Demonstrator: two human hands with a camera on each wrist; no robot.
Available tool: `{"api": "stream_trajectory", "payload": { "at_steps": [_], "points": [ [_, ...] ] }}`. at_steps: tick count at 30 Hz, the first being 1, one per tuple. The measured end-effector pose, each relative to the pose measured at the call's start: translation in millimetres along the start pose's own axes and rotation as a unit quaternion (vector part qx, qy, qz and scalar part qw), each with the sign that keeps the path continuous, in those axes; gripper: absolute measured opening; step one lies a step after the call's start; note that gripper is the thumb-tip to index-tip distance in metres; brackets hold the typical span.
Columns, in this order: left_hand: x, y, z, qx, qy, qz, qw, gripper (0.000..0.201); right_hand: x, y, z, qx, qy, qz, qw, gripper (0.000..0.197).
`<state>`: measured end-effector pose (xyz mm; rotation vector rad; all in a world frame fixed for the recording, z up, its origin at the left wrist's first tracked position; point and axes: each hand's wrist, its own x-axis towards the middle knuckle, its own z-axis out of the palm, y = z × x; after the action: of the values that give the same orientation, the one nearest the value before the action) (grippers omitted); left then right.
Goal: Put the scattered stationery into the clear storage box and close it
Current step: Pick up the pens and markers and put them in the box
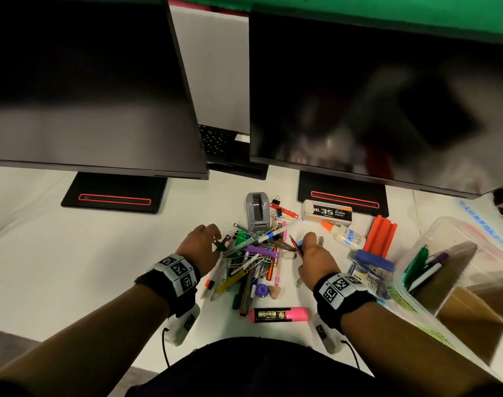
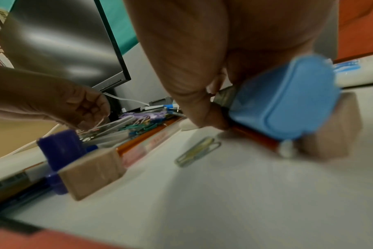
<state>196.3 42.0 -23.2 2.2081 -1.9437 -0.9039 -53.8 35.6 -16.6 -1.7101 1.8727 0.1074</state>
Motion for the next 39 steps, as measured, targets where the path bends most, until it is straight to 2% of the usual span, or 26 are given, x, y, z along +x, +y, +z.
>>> {"api": "stream_trajectory", "payload": {
  "at_steps": [3,7,9,13,16,19,22,25,30,33,37,39],
  "points": [
    [-2.6,-4.5,2.6,0.047,-0.051,-0.046,0.997,0.028,2.3,-4.1,-9.0,0.059,0.012,0.032,0.998,0.043],
    [-3.9,-1.4,8.3,0.100,-0.090,-0.059,0.989,0.026,11.6,-9.6,-18.5,0.124,0.053,0.042,0.990,0.059],
    [-2.8,2.3,9.4,0.104,-0.100,-0.063,0.987,0.021,18.1,-13.4,-21.4,0.086,0.053,0.012,0.995,0.054],
    [0.0,10.1,8.7,0.112,-0.110,-0.053,0.986,0.024,30.8,-21.8,-20.6,-0.007,0.053,-0.080,0.995,0.030],
    [0.9,13.4,11.4,0.106,-0.099,-0.053,0.988,0.032,36.4,-26.0,-17.5,-0.032,0.043,-0.130,0.990,0.028],
    [2.9,15.7,13.6,0.086,-0.094,-0.049,0.991,0.032,36.9,-24.6,-16.7,-0.052,0.020,-0.143,0.988,0.031],
    [5.2,18.8,13.8,0.071,-0.101,-0.048,0.991,0.030,35.1,-16.5,-16.9,-0.087,-0.007,-0.129,0.988,0.032],
    [6.5,20.7,14.1,0.063,-0.109,-0.059,0.990,0.028,30.7,-8.7,-19.8,-0.095,-0.028,-0.118,0.988,0.023],
    [8.6,21.1,19.7,0.031,-0.104,-0.066,0.992,0.029,16.8,-3.3,-27.9,-0.021,-0.011,-0.051,0.998,0.010],
    [7.7,23.5,22.2,0.039,-0.090,-0.052,0.994,0.025,12.5,-7.6,-26.1,0.022,-0.012,-0.011,1.000,0.013],
    [4.5,25.3,22.1,0.071,-0.078,-0.032,0.994,0.024,8.5,-22.1,-11.1,0.034,-0.058,-0.011,0.998,0.017],
    [2.8,26.4,22.0,0.085,-0.078,-0.023,0.993,0.025,6.2,-29.3,-2.3,0.018,-0.065,-0.014,0.998,0.025]
  ]
}}
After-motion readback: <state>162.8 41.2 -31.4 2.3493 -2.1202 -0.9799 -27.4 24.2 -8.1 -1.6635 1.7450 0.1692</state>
